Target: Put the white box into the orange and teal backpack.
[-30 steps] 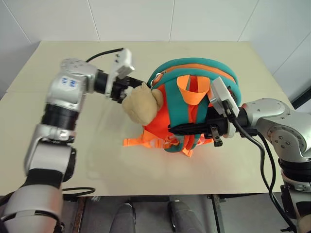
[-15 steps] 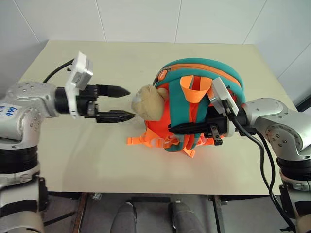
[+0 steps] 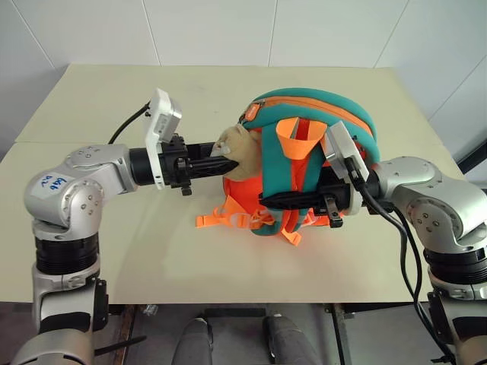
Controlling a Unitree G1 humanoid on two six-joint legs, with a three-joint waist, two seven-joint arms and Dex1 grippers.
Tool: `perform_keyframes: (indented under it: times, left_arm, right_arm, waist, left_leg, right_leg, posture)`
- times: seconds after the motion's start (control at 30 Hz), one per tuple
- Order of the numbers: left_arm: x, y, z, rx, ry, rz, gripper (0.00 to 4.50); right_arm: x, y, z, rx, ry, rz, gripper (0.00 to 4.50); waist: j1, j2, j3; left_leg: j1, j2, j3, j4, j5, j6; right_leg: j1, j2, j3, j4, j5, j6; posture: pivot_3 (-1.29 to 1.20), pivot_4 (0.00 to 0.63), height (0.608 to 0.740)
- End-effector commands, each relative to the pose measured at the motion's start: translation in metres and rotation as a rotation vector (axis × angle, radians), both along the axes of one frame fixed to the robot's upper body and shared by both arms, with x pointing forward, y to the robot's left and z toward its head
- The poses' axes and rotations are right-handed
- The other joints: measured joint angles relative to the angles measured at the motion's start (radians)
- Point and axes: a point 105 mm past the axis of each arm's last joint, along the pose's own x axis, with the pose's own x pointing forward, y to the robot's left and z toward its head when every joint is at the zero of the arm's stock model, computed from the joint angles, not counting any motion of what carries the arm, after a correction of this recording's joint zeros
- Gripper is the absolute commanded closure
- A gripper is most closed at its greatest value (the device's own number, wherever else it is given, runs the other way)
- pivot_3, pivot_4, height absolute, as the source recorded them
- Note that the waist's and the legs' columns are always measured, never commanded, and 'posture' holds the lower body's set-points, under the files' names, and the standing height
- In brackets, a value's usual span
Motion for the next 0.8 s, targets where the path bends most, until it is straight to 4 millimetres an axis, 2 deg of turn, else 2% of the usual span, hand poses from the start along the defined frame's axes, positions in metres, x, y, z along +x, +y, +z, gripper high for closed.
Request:
perform_keyframes:
  times: [0.03, 0.27, 0.4, 0.53, 0.63, 0.8]
  left_arm:
    - [-0.002, 0.013, 0.015, 0.007, -0.005, 0.029, 3.69]
    - [0.007, 0.042, 0.015, 0.057, 0.062, 0.119, 3.78]
    - [0.019, 0.056, 0.009, 0.084, 0.084, 0.189, 3.78]
    - [0.038, 0.078, -0.018, 0.168, 0.162, 0.249, 3.78]
    - [0.046, 0.079, -0.028, 0.175, 0.203, 0.224, 3.78]
    - [0.057, 0.076, -0.061, 0.298, 0.270, 0.165, 3.78]
  right_arm:
    - [-0.009, -0.002, 0.018, 0.114, -0.097, 0.008, 4.50]
    - [-0.015, -0.004, 0.011, 0.137, -0.101, 0.012, 4.50]
    - [-0.017, -0.003, 0.010, 0.139, -0.100, 0.011, 4.50]
    - [-0.018, -0.002, 0.009, 0.142, -0.098, 0.011, 4.50]
    - [-0.017, -0.001, 0.010, 0.145, -0.098, 0.009, 4.50]
    - [-0.018, 0.002, 0.009, 0.147, -0.094, 0.010, 4.50]
  waist:
    - [-0.001, 0.000, 0.000]
    - [-0.005, 0.000, 0.000]
    - [-0.004, 0.000, 0.000]
    - [-0.004, 0.000, 0.000]
    - [-0.004, 0.000, 0.000]
    - [-0.003, 0.000, 0.000]
  left_leg:
    - [0.000, 0.000, 0.000, 0.000, 0.000, 0.000]
    - [0.000, 0.000, 0.000, -0.002, 0.000, 0.000]
    - [0.001, 0.000, 0.000, -0.002, 0.000, 0.000]
    - [0.001, 0.000, 0.000, -0.002, 0.000, 0.000]
    - [0.001, 0.000, 0.001, -0.003, 0.000, 0.000]
    - [0.001, 0.000, 0.001, -0.005, 0.000, 0.000]
  right_leg:
    - [0.000, 0.000, 0.000, 0.000, 0.000, 0.000]
    - [0.000, 0.000, 0.000, 0.000, 0.000, 0.000]
    - [-0.001, 0.000, 0.000, 0.000, 0.000, 0.000]
    - [-0.001, 0.000, 0.000, 0.000, 0.000, 0.000]
    - [-0.001, 0.000, 0.000, -0.001, 0.000, -0.001]
    - [-0.001, 0.000, 0.000, -0.001, -0.001, -0.001]
  posture:
    - [0.00, 0.150, 0.740]
    - [0.00, 0.150, 0.740]
    - [0.00, 0.150, 0.740]
    - [0.00, 0.150, 0.740]
    - [0.00, 0.150, 0.740]
    - [0.00, 0.150, 0.740]
